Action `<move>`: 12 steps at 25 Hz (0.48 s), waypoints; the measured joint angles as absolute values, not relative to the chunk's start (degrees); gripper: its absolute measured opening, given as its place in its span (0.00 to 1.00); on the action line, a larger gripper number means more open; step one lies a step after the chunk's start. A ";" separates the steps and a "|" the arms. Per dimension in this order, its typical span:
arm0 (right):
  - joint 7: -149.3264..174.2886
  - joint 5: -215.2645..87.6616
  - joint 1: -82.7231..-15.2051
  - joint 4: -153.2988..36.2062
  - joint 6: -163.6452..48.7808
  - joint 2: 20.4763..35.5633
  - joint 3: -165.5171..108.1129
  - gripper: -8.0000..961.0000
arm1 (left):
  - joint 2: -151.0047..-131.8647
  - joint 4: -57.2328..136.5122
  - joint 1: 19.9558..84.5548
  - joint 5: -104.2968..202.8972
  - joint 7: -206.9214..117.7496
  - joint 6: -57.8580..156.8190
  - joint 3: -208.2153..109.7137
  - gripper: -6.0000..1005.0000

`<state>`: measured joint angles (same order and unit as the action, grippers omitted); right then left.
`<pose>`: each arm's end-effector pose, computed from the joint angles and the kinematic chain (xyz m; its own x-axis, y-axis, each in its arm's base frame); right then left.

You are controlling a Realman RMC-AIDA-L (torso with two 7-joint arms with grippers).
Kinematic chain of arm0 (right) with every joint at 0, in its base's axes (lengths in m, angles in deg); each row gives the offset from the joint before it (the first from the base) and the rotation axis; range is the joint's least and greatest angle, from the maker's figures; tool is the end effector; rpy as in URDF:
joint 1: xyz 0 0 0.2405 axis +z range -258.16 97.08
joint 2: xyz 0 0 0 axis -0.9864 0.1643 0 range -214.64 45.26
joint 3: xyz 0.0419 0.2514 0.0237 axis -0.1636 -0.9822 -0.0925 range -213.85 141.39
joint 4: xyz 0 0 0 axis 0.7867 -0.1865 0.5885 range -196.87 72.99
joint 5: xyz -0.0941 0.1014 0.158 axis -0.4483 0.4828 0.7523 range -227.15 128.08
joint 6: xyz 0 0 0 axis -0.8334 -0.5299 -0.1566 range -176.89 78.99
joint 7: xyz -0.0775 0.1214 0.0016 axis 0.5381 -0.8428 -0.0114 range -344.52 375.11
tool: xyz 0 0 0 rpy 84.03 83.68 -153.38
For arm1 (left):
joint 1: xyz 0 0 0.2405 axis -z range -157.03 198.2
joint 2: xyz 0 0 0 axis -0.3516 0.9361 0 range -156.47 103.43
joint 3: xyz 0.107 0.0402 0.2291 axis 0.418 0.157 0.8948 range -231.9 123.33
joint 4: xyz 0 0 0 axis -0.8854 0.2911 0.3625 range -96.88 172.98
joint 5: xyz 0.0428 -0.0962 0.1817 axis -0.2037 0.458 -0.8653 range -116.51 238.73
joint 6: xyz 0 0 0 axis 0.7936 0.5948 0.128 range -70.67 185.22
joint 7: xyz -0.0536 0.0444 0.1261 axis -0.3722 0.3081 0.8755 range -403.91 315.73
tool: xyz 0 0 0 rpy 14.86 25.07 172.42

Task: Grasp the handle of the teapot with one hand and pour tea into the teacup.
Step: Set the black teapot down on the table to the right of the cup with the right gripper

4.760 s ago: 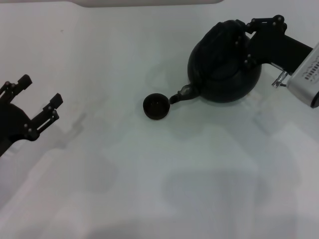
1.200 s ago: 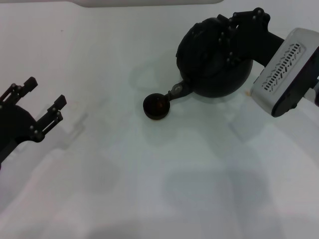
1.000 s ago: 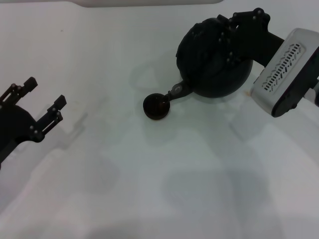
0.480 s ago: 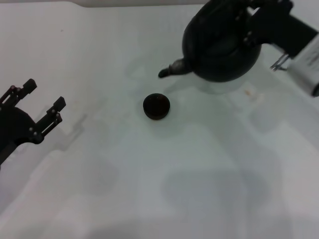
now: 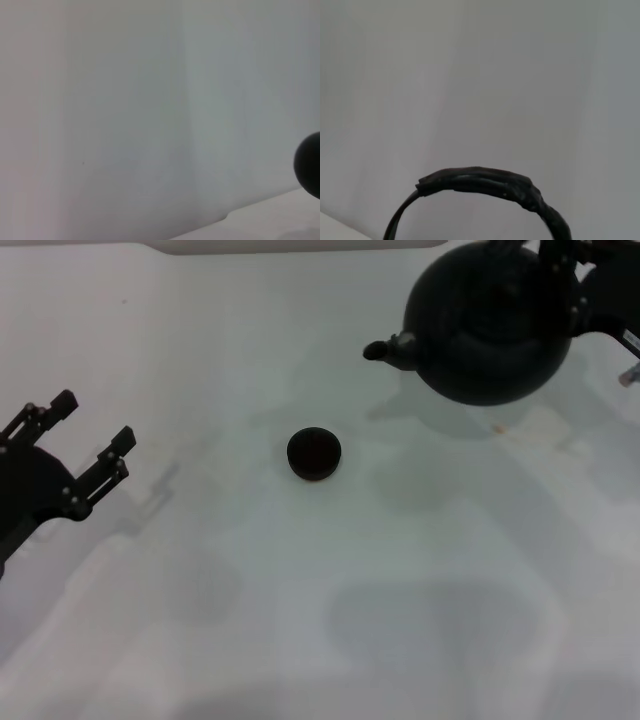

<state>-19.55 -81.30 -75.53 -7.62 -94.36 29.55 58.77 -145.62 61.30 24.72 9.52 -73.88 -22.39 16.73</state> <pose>0.2742 0.3229 0.0168 0.8184 0.0694 -0.5705 -0.4648 -0.5039 -0.7280 -0.3438 0.2260 -0.0148 0.7510 -0.0112 0.6602 0.5389 -0.5672 -0.6227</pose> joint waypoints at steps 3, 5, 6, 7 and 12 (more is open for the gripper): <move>-20.43 -81.32 -74.97 -10.67 -95.87 29.56 57.94 0.12 | -145.61 60.91 25.57 9.52 -73.90 -22.14 16.73 0.74; -20.46 -81.46 -74.49 -12.00 -95.67 29.71 58.15 0.12 | -145.56 60.76 25.89 9.52 -74.03 -22.04 16.67 0.74; -20.47 -81.53 -74.23 -12.57 -95.57 29.77 58.24 0.12 | -145.53 60.73 26.00 9.52 -74.11 -22.00 16.56 0.74; -20.47 -81.58 -73.93 -13.14 -95.51 29.84 58.27 0.12 | -145.53 60.73 26.12 9.52 -74.12 -21.97 16.49 0.74; -20.50 -81.66 -72.64 -15.55 -95.44 30.01 57.98 0.12 | -145.44 60.72 26.70 9.52 -74.11 -21.93 16.38 0.74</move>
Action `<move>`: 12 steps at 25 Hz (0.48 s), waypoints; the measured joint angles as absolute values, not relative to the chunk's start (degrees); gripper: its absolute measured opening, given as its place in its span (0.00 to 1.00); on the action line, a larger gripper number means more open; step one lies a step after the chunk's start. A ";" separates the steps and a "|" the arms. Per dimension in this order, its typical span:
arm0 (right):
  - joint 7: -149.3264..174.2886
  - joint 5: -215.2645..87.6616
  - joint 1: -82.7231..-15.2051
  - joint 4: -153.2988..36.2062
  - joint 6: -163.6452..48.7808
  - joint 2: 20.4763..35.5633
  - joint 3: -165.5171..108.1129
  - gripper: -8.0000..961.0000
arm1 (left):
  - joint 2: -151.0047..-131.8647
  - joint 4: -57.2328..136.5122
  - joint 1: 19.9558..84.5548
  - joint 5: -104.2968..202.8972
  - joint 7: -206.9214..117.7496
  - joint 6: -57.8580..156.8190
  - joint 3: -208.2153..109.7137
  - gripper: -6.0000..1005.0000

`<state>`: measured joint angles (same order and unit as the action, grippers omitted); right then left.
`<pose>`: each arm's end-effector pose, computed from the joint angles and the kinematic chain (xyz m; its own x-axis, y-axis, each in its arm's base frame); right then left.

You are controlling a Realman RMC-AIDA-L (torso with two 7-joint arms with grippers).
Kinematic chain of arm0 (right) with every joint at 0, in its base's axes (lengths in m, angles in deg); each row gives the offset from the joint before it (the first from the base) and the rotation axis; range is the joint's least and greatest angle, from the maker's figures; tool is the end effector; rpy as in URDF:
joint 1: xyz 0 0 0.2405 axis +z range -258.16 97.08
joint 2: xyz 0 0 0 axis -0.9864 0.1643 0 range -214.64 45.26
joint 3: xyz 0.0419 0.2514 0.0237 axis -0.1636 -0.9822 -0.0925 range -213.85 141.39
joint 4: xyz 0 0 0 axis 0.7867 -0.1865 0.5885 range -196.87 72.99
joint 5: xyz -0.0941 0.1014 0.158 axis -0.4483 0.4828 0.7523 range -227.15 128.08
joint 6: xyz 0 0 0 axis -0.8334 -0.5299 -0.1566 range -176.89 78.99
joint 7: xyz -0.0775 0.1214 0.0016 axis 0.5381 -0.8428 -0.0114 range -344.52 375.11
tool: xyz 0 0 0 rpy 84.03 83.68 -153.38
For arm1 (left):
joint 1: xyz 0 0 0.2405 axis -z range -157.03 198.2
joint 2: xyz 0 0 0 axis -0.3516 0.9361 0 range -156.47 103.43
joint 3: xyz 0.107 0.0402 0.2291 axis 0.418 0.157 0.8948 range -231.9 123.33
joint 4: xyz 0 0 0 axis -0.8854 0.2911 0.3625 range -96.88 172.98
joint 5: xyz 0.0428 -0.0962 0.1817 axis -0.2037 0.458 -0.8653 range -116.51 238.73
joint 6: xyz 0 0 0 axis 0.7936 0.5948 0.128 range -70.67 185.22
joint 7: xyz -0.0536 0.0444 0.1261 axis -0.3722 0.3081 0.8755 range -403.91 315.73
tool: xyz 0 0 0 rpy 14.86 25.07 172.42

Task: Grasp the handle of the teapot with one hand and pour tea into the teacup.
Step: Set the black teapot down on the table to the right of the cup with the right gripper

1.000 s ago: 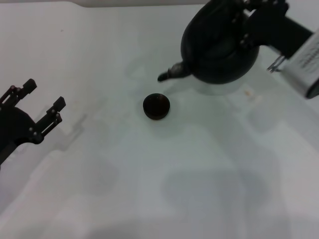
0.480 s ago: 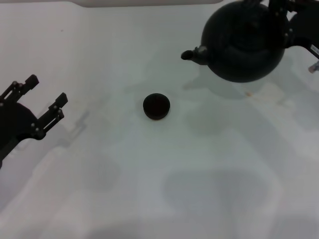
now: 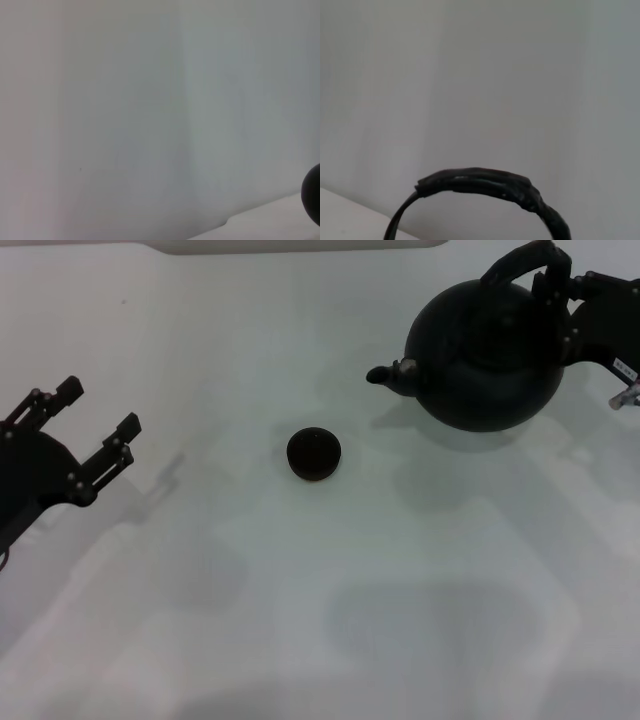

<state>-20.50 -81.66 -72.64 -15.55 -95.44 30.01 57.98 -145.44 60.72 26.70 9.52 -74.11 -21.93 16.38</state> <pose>0.2946 0.3236 0.0019 0.8153 -0.0172 -0.5788 -0.5055 -0.5089 -0.6968 -0.3396 0.2369 -0.0142 0.7510 -0.0211 0.6599 0.5304 -0.5760 -0.6220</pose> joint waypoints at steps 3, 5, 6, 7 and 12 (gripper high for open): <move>-20.51 -81.56 -71.98 -17.16 -95.43 30.06 57.84 0.12 | -145.35 60.74 26.85 9.52 -74.08 -21.88 16.32 0.74; -20.53 -81.47 -71.55 -18.42 -95.40 30.04 57.62 0.12 | -145.34 60.76 27.05 9.52 -74.00 -21.84 16.27 0.74; -20.51 -81.47 -71.33 -19.16 -95.40 30.03 57.41 0.12 | -145.34 60.76 27.14 9.52 -73.95 -21.83 16.25 0.74; -20.46 -81.49 -71.14 -19.80 -95.40 30.03 57.26 0.12 | -145.34 60.75 27.19 9.52 -73.93 -21.82 16.24 0.74; -19.94 -81.56 -70.12 -22.92 -96.03 30.05 56.97 0.12 | -145.27 60.73 27.18 9.52 -73.90 -21.82 16.20 0.74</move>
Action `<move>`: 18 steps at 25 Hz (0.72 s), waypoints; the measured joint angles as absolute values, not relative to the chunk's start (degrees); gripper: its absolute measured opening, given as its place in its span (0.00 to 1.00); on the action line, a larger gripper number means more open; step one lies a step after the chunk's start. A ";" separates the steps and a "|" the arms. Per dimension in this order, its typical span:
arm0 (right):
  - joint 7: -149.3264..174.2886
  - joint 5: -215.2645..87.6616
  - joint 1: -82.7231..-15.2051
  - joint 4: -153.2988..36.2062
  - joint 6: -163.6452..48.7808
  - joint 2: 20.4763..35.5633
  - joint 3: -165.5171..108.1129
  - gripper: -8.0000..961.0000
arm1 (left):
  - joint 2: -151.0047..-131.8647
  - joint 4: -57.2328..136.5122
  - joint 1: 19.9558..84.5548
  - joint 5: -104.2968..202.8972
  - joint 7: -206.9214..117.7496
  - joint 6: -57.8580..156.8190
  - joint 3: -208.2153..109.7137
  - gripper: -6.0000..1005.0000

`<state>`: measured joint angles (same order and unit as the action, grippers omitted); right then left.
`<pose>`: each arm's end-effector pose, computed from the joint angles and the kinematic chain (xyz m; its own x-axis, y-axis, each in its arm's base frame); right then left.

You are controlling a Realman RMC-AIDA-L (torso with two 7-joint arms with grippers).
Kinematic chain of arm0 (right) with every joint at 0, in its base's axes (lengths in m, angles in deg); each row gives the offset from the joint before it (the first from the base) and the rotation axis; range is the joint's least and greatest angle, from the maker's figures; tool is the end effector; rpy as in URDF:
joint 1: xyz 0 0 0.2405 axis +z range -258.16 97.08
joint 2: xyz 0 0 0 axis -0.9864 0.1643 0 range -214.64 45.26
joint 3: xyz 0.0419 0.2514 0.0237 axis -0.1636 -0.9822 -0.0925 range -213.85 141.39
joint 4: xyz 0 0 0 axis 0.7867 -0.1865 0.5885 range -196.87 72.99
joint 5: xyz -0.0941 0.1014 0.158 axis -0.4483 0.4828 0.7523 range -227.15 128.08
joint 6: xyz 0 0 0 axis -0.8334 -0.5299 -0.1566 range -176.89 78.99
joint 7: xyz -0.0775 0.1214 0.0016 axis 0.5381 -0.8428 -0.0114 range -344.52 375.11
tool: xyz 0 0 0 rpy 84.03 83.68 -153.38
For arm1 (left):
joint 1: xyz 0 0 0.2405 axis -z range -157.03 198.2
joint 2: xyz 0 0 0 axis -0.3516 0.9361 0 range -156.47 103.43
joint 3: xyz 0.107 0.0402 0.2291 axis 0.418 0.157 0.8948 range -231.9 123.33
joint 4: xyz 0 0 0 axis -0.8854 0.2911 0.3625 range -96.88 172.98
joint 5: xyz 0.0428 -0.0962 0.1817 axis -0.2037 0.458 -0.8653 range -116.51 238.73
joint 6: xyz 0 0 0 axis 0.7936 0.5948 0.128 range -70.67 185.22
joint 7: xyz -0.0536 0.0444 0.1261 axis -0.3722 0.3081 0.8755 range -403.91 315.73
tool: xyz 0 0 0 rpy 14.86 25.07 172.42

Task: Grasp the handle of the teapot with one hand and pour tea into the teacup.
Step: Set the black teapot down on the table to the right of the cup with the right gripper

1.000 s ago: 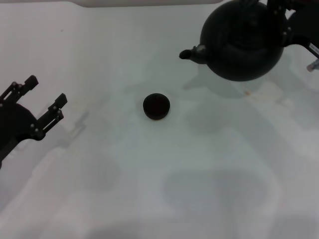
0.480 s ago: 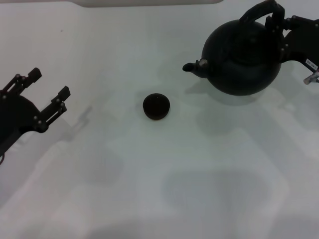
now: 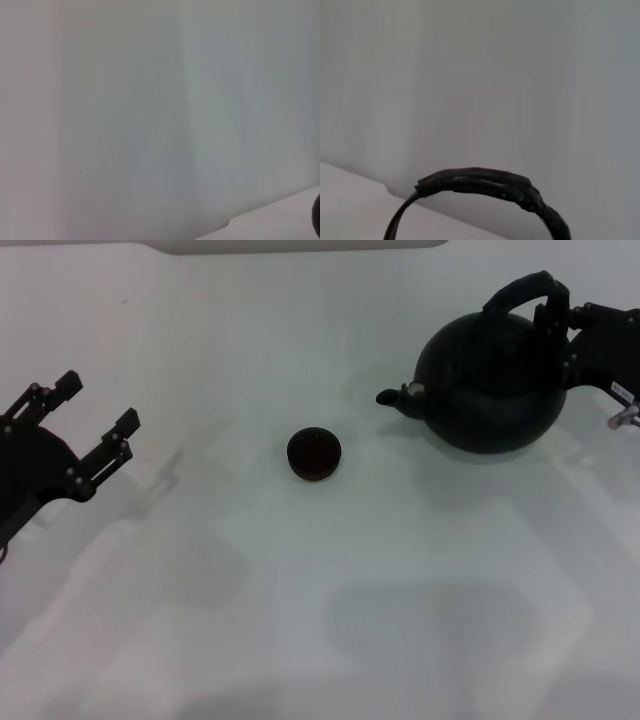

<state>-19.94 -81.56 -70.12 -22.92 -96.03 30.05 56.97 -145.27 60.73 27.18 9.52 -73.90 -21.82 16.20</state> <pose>0.3162 0.3224 -0.0073 0.8208 -0.0910 -0.5639 -0.5281 -0.4972 -0.6884 -0.3388 0.2402 -0.0127 0.7552 -0.0292 0.6548 0.5223 -0.5768 -0.6281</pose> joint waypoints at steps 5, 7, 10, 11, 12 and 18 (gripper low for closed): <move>-19.79 -81.63 -70.00 -24.53 -96.71 30.11 56.32 0.12 | -145.26 60.79 26.92 9.40 -73.89 -21.83 16.20 0.74; -19.73 -81.63 -69.99 -24.92 -96.95 30.13 56.29 0.12 | -145.25 60.99 26.80 9.33 -73.88 -21.89 16.19 0.74; -18.76 -81.65 -69.98 -25.72 -97.44 30.22 56.29 0.12 | -145.25 61.10 26.63 9.30 -73.88 -22.08 16.20 0.74; -18.09 -81.65 -69.95 -26.10 -97.87 30.25 56.29 0.12 | -145.25 61.10 26.61 9.30 -73.88 -22.11 16.20 0.74; -17.06 -81.66 -69.89 -26.78 -98.55 30.31 56.30 0.12 | -145.25 61.10 26.60 9.30 -73.88 -22.12 16.20 0.74; -14.34 -81.28 -69.12 -29.62 -100.14 30.49 56.30 0.12 | -145.25 60.87 26.56 9.40 -73.18 -22.21 16.20 0.74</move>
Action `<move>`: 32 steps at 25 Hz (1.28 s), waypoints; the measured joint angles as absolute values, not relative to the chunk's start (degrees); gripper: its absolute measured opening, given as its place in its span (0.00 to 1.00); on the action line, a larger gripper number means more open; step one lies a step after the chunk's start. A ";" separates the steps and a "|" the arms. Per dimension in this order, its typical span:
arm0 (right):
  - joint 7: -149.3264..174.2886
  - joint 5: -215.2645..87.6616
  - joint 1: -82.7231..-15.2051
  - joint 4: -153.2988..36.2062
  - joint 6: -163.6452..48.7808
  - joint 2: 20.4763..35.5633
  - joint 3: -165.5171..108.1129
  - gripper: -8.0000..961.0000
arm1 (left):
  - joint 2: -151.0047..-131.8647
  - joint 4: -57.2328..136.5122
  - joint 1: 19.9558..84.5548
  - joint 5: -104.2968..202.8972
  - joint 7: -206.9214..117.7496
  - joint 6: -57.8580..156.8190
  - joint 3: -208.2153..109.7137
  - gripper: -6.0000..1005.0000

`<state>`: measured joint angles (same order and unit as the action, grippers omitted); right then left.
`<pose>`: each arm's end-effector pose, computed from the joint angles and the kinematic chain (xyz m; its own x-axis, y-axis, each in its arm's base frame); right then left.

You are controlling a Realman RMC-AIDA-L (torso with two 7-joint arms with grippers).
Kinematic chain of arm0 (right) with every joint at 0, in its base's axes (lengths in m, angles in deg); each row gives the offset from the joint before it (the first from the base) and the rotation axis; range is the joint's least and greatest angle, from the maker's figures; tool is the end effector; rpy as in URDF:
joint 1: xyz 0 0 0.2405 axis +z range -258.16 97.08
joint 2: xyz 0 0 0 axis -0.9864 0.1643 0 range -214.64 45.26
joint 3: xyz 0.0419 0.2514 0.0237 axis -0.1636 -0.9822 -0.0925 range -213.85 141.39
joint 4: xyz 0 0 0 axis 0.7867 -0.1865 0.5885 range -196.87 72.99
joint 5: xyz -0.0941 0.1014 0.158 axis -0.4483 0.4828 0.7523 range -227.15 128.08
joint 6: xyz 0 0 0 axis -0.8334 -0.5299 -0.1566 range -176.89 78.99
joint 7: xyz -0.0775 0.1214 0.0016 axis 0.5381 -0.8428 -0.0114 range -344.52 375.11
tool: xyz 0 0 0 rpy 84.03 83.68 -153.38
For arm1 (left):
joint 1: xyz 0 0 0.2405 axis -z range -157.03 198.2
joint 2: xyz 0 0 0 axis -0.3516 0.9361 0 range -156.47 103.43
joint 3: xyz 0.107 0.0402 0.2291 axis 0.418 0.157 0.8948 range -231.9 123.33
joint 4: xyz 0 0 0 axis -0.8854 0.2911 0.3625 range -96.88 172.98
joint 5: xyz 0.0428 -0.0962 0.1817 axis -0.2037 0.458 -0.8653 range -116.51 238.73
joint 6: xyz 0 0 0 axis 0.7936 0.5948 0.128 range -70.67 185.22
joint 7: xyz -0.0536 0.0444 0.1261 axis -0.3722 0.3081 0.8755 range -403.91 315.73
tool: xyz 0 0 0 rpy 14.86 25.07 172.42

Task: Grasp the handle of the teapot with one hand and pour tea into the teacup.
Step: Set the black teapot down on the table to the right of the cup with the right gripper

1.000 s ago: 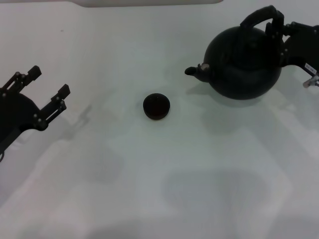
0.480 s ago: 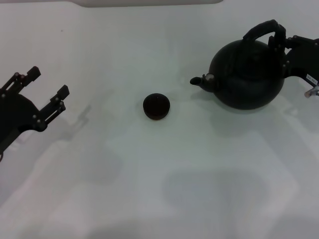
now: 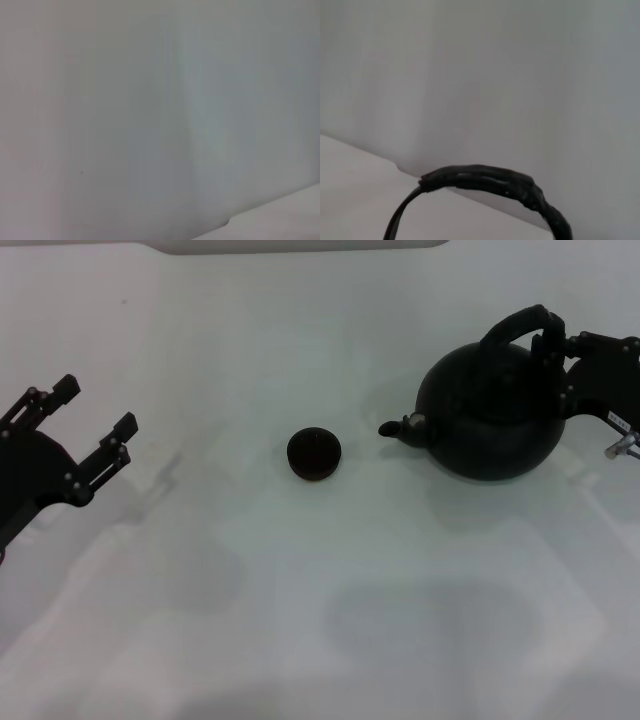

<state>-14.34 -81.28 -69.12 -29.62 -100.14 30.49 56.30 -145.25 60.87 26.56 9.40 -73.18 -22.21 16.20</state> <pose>0.3307 0.3099 -0.0177 0.8501 -0.0884 -0.5192 -0.4850 -0.5155 -0.7064 -0.3402 0.2364 -0.0122 0.7609 -0.0348 0.6479 0.5148 -0.5753 -0.6356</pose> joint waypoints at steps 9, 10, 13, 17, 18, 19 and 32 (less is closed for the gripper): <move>-13.62 -81.24 -68.32 -31.63 -100.91 30.54 55.09 0.14 | -145.34 60.98 26.55 9.47 -73.02 -22.41 16.20 0.74; -13.62 -81.25 -68.29 -31.64 -101.00 30.54 54.99 0.15 | -145.35 60.99 26.50 9.49 -73.02 -22.42 16.20 0.74; -13.62 -81.47 -68.28 -31.66 -101.38 30.51 54.92 0.16 | -145.33 61.27 25.84 9.70 -73.00 -22.60 14.76 0.74; -13.77 -81.34 -67.97 -32.63 -101.48 30.44 54.88 0.18 | -145.31 62.56 24.56 10.48 -73.36 -23.16 12.16 0.74; -13.77 -81.34 -67.97 -32.63 -101.48 30.44 54.88 0.18 | -145.31 62.56 24.56 10.48 -73.36 -23.16 12.16 0.74; -13.77 -81.03 -67.84 -33.00 -101.49 30.44 54.86 0.19 | -145.30 62.74 24.51 10.71 -73.40 -23.17 11.87 0.74; -13.71 -77.14 -67.16 -33.83 -102.52 30.43 54.05 0.40 | -145.32 62.69 27.02 11.10 -73.26 -22.75 8.66 0.74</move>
<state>-13.71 -77.14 -67.16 -33.83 -102.52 30.43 54.05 -145.32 62.69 27.02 11.10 -73.26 -22.75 8.66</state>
